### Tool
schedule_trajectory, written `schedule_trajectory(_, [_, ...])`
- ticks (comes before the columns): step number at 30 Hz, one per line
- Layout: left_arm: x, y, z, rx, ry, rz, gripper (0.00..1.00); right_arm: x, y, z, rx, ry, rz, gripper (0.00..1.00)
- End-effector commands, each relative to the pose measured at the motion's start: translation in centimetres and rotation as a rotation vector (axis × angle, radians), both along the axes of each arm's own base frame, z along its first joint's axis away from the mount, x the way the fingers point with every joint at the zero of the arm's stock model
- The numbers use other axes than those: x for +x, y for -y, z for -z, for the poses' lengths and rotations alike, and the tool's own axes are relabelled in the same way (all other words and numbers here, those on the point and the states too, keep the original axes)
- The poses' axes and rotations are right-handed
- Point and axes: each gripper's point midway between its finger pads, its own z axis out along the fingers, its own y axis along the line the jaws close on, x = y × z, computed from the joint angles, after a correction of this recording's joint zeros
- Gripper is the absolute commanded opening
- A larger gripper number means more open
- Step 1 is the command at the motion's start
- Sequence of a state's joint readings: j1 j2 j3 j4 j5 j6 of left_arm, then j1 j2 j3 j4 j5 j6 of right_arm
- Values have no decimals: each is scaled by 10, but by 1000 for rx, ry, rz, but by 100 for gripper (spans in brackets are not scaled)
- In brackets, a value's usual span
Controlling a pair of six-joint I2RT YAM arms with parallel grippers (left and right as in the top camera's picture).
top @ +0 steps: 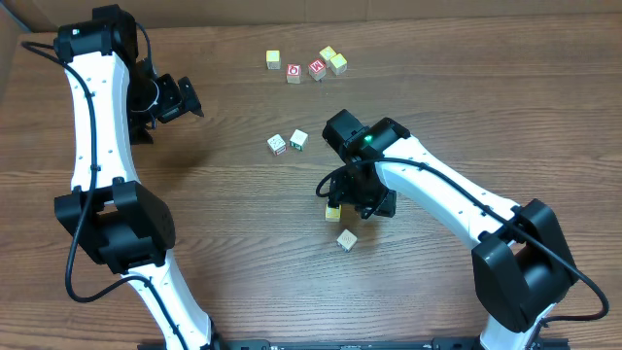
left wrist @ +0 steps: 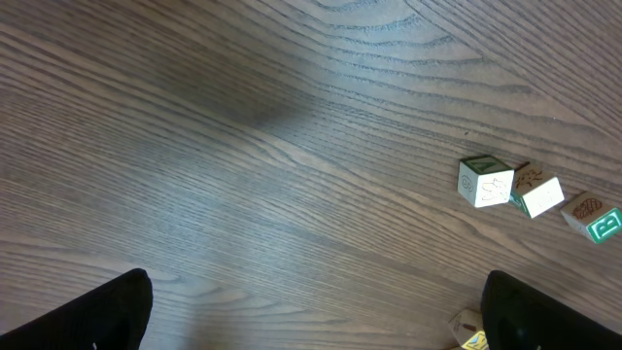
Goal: Flip 5 blocks
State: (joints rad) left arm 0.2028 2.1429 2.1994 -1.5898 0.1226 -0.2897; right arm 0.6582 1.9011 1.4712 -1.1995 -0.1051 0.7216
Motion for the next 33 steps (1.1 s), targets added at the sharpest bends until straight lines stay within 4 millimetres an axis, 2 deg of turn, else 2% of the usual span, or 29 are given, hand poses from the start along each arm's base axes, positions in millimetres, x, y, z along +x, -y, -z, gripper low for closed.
schedule_trajectory(1, [0,2,-13,9,35,-7,100,-7,3,2,-18,-25,5,53])
schedule_trajectory(4, [0,2,-13,9,35,-7,100,-16,10,1,-45,-61,4,18])
schedule_trajectory(6, [0,2,-13,9,35,-7,100,-24,14,0,-66,-90,-2,4])
schedule_trajectory(9, [0,2,-13,9,35,-7,100,-37,15,-1,-89,-127,-21,4])
schedule_trajectory(13, [0,2,-13,9,35,-7,100,-58,6,-2,-91,-171,-71,4])
schedule_trajectory(17, [0,2,-13,9,35,-7,100,-82,-14,7,-61,-198,-134,4])
schedule_trajectory(21, [0,2,-13,9,35,-7,100,-97,-29,21,-53,-175,-169,4])
schedule_trajectory(25, [0,2,-13,9,35,-7,100,-101,-35,37,-54,-141,-142,4])
schedule_trajectory(30, [0,2,-13,9,35,-7,100,-91,-24,55,-103,-74,-72,4])
schedule_trajectory(33, [0,2,-13,9,35,-7,100,-85,-21,58,-122,-40,-54,5])
